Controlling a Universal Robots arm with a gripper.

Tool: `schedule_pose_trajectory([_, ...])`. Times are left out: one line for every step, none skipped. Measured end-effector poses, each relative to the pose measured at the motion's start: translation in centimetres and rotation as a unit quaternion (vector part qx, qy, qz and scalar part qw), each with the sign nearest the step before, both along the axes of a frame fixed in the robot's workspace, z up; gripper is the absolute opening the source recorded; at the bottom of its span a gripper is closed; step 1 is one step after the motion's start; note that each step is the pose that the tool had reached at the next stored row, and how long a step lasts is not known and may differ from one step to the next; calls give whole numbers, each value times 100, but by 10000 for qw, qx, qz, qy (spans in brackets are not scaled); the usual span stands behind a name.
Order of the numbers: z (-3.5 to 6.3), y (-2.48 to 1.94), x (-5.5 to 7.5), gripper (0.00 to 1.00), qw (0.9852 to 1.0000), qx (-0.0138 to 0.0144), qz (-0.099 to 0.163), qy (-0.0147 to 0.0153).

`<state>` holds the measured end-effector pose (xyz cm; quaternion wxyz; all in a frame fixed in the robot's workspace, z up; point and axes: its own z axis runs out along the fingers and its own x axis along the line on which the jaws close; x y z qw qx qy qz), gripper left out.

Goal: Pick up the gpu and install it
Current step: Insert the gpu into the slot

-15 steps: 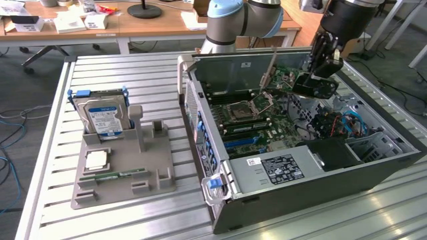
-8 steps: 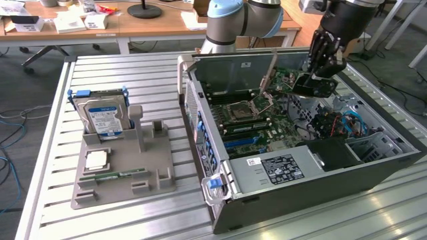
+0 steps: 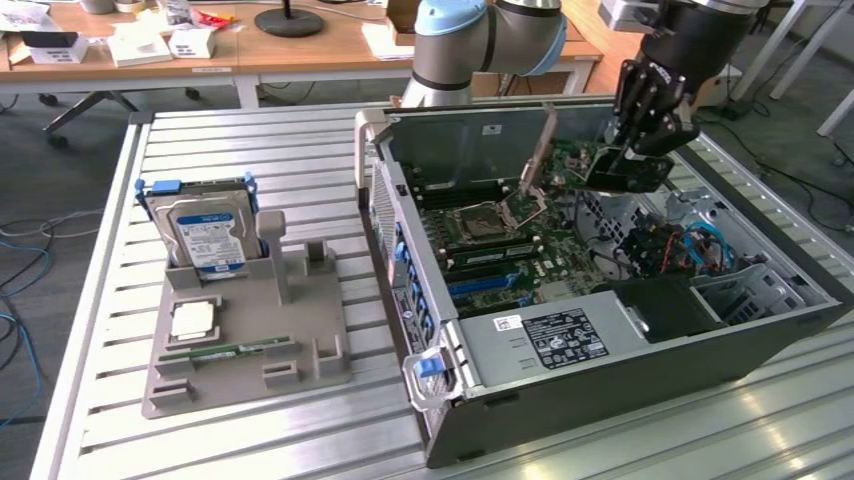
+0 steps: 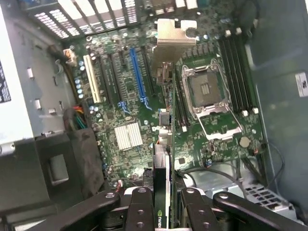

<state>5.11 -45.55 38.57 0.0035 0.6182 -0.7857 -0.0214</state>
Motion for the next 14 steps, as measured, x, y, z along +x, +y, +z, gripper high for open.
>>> schedule_pose_trajectory([0,0,0,27,10000,0,70,0])
schedule_pose_trajectory([0,0,0,27,9999,0,119,0])
schedule_pose_trajectory([0,0,0,27,9999,0,130,0])
schedule_pose_trajectory([0,0,0,27,9999,-1,131,0])
schedule_pose_trajectory([0,0,0,27,9999,-1,131,0])
schedule_pose_trajectory([0,0,0,27,9999,-1,131,0])
schedule_pose_trajectory([0,0,0,27,9999,0,131,0])
schedule_pose_trajectory([0,0,0,27,9999,-1,131,0])
schedule_pose_trajectory([0,0,0,27,9999,-1,131,0])
schedule_pose_trajectory([0,0,0,27,9999,-1,131,0])
schedule_pose_trajectory([0,0,0,27,9999,-1,131,0])
schedule_pose_trajectory([0,0,0,27,9999,-1,131,0])
schedule_pose_trajectory([0,0,0,27,9999,-1,131,0])
schedule_pose_trajectory([0,0,0,27,9999,-1,131,0])
